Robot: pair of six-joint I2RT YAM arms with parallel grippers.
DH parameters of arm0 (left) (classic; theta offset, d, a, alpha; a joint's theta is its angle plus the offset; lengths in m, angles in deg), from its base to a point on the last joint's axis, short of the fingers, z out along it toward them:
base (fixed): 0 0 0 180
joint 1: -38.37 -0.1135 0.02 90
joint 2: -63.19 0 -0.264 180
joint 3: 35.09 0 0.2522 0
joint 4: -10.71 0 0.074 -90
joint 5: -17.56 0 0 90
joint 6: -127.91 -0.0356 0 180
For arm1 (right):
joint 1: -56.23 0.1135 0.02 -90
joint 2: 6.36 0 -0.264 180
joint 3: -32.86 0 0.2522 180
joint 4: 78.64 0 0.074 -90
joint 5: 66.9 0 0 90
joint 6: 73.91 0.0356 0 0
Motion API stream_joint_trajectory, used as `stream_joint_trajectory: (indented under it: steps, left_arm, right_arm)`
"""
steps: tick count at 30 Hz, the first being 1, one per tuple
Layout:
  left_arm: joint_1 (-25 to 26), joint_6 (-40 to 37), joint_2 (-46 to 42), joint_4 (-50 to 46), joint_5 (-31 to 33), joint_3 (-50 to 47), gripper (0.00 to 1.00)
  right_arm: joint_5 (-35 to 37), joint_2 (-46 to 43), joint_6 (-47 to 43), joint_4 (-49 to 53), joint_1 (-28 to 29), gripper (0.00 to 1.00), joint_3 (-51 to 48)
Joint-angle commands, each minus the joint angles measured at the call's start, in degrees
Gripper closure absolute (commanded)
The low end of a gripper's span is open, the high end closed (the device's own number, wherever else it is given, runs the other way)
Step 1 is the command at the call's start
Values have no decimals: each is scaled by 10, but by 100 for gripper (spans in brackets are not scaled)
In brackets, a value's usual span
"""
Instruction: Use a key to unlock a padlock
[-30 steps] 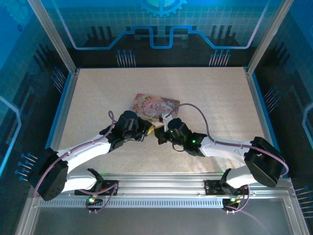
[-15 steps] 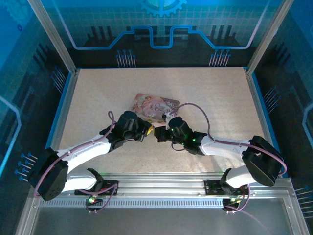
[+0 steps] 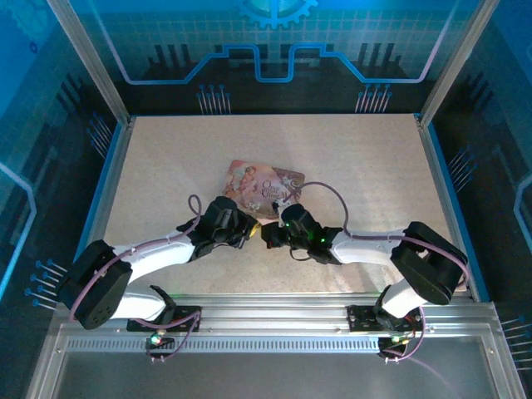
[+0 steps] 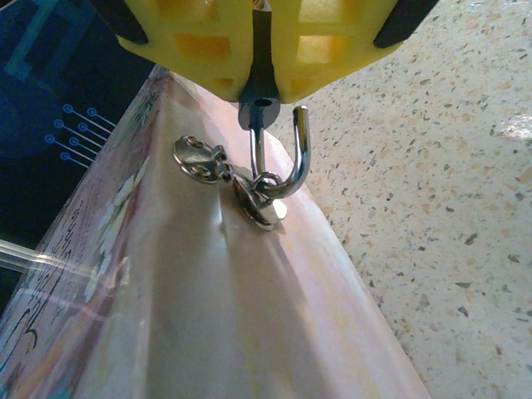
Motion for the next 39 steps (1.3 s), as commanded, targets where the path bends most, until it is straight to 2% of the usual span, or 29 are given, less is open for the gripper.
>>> stream_joint_trajectory:
  steps: [1, 5, 11, 14, 20, 27, 39]
  left_arm:
    - [7, 5, 6, 69, -27, -12, 100]
    - [7, 11, 15, 88, -28, -21, 97]
    - [6, -11, 1, 44, -14, -13, 78]
    - [4, -15, -12, 27, -14, -14, 63]
    - [-6, -34, -61, -43, -2, -17, 50]
    - [-18, -86, -114, -126, 21, -11, 43]
    - [-30, -125, -113, -91, 8, -35, 38]
  right_arm:
    - [29, 16, 7, 1, -5, 100, -11]
    - [30, 21, 10, 0, -4, 100, -12]
    - [32, 22, 28, -5, -4, 100, -19]
    - [26, 25, 45, -23, -7, 100, -27]
    - [-2, 32, 90, -68, -12, 100, -43]
    - [-26, 32, 165, -145, -23, 100, -74]
    - [-87, 39, 281, -200, -40, 100, -90]
